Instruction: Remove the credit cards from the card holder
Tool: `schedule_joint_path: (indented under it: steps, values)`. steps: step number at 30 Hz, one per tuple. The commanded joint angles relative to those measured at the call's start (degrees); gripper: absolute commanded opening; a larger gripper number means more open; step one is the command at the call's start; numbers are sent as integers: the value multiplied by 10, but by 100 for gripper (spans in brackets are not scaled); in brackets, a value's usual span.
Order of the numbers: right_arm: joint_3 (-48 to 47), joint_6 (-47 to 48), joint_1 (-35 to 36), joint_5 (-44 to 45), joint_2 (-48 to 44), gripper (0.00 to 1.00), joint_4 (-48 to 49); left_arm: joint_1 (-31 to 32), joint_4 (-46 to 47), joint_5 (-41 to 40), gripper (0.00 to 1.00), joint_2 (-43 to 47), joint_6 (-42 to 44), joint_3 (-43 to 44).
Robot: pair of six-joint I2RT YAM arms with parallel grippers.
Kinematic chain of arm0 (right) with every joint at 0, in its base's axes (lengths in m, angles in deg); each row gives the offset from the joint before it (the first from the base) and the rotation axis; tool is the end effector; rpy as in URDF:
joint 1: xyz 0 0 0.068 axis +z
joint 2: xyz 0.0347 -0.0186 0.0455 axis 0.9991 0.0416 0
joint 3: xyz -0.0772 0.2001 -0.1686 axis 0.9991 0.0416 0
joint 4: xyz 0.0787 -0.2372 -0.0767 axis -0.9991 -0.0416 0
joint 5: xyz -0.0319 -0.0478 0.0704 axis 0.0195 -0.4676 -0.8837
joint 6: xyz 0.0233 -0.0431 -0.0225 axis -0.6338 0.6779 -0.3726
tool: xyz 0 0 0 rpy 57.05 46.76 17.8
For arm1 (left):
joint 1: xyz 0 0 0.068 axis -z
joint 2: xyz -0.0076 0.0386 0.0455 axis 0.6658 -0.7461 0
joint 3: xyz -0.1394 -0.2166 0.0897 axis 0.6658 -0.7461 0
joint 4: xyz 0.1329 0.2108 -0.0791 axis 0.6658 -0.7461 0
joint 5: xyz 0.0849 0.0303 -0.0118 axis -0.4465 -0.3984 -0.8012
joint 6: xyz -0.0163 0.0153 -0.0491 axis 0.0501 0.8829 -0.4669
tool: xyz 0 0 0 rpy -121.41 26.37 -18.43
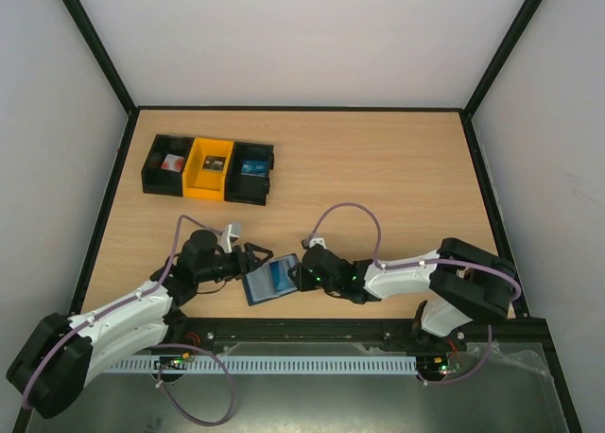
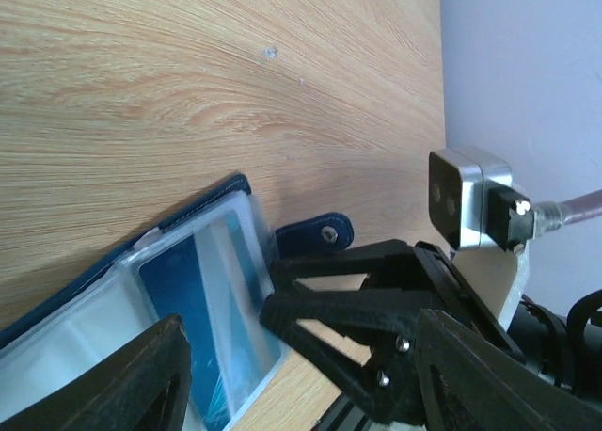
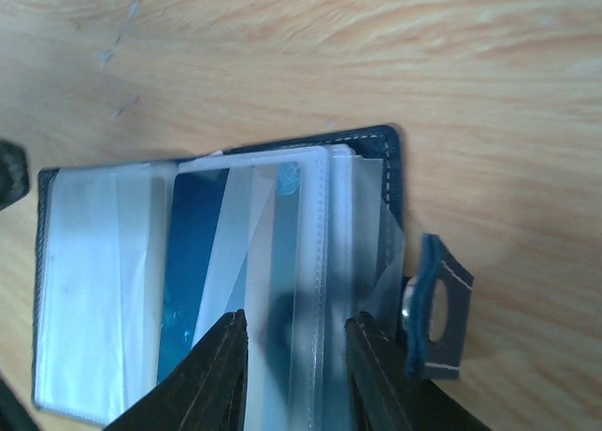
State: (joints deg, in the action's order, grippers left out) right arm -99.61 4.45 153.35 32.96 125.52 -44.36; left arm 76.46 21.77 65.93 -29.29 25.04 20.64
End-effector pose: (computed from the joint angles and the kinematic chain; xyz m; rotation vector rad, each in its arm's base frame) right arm 0.1063 0.2420 0.1290 -0.3600 2.5574 1.0236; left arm 0.1297 -0.1097 0.1566 -0.1419 2.2780 -1.4534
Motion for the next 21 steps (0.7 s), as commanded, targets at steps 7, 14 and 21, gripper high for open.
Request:
schedule_joint_path:
  steps: [7,14,21]
  values:
    - [-15,-27,28,-95,21,29,-28,4,-19,-19,64,47,-4,-15]
    - [-33,-28,28,-22,-46,24,-93,5,-26,-39,56,43,-16,-30]
    - [-35,-36,28,-52,-36,18,-42,8,17,-30,55,38,-43,-70]
